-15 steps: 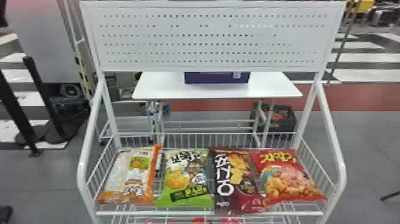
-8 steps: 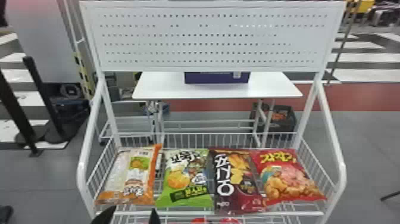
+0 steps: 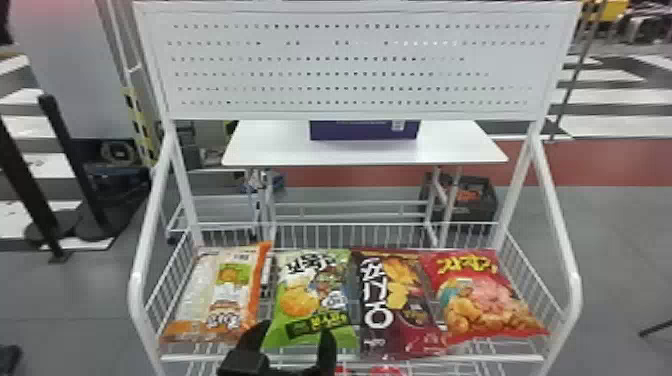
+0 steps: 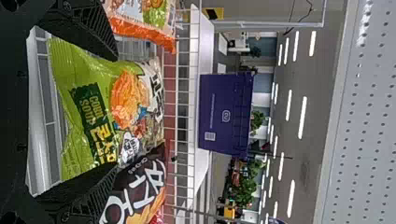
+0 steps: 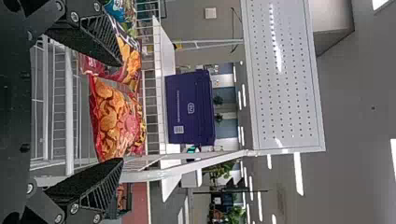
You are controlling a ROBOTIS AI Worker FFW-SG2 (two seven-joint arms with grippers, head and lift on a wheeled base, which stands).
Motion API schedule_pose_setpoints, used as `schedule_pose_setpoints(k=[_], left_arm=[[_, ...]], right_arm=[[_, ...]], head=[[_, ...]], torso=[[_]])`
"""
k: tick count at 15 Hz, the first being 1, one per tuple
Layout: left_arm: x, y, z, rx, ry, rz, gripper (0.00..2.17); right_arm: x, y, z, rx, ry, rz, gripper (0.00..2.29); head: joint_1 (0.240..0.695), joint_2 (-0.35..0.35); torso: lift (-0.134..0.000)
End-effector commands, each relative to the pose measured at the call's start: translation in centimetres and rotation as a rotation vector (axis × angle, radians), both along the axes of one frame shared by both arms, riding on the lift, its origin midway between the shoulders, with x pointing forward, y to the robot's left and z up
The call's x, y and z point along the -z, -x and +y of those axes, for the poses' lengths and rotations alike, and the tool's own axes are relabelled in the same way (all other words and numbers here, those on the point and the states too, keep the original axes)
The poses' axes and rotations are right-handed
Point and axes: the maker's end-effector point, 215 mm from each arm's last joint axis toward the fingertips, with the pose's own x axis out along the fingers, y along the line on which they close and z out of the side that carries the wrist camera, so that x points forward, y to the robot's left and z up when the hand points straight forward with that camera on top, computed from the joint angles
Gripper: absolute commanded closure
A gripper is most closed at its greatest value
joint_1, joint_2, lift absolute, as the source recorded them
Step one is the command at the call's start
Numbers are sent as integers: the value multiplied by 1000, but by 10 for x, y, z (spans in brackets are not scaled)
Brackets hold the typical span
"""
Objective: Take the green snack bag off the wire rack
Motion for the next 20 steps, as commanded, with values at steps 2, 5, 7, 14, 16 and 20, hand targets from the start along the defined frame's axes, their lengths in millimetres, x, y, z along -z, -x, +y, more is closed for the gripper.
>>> schedule_pose_setpoints(k=[2,5,7,14,16,20], left_arm=[[8,-22,-26,24,-16,17,97],[23,-42,-30,19,-48,40,97],[28,-49,-30,16,-55,49,97],[50,-48,-22,23,-114,102,289],[59,-43,-21,22,-123,133,653],[44,-32,-19,9,-104,87,1261]], right_arm=[[1,-2,1,-3,1,-1,174],[2,-2,0,-3,3,0,174],[2,-2,0,-3,2,1,174],[3,-2,0,-6,5,2,174],[2,-2,-1,-5,6,0,174],[2,-3,-1,-8,8,0,174]], head=[[499,0],[499,0],[499,0],[499,0],[499,0],[499,0]], torso=[[0],[0],[0],[0],[0],[0]])
